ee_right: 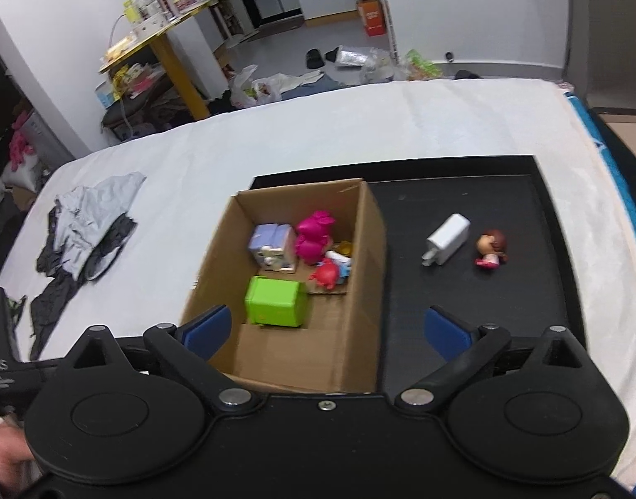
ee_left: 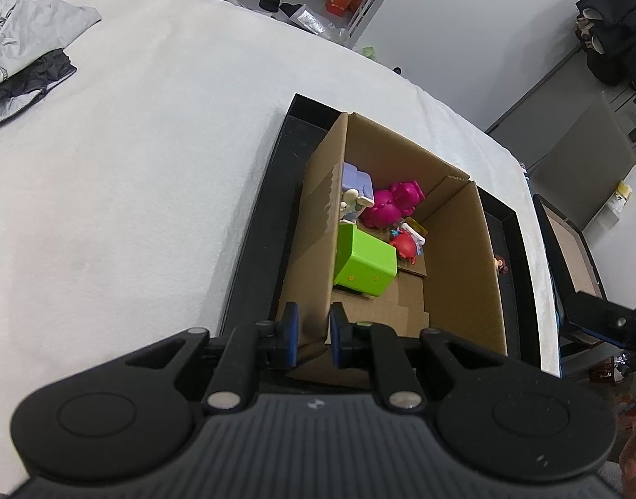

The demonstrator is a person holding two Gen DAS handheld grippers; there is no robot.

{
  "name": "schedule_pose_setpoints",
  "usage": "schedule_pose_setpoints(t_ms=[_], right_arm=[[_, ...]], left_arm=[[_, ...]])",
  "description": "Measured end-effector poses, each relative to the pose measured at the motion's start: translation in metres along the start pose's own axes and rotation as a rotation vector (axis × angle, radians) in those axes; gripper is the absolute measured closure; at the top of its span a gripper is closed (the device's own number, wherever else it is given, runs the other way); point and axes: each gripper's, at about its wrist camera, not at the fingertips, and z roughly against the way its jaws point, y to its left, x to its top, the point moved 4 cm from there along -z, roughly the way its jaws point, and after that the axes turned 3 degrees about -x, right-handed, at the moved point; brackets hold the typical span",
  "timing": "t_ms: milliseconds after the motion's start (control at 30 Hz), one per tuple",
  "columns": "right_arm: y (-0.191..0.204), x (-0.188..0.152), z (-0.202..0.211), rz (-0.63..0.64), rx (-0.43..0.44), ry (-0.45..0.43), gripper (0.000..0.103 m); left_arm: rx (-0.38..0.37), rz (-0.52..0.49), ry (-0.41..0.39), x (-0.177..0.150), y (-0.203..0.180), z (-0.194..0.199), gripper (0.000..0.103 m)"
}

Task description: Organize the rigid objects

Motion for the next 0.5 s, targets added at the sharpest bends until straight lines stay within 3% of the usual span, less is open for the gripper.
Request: schedule_pose_setpoints(t_ms=[167,500], right_arm=[[-0.016,-0.006,0.001,-0.005,-0.08,-0.005,0.002],[-0.037,-0.011,0.01,-0.017,-0.045,0.001,0.002]], left_arm=[[0.006,-0.003,-0.001,0.0,0.0,0.0,0.089],[0.011,-0.002,-0.001,0.001,0.001,0.0,0.089]])
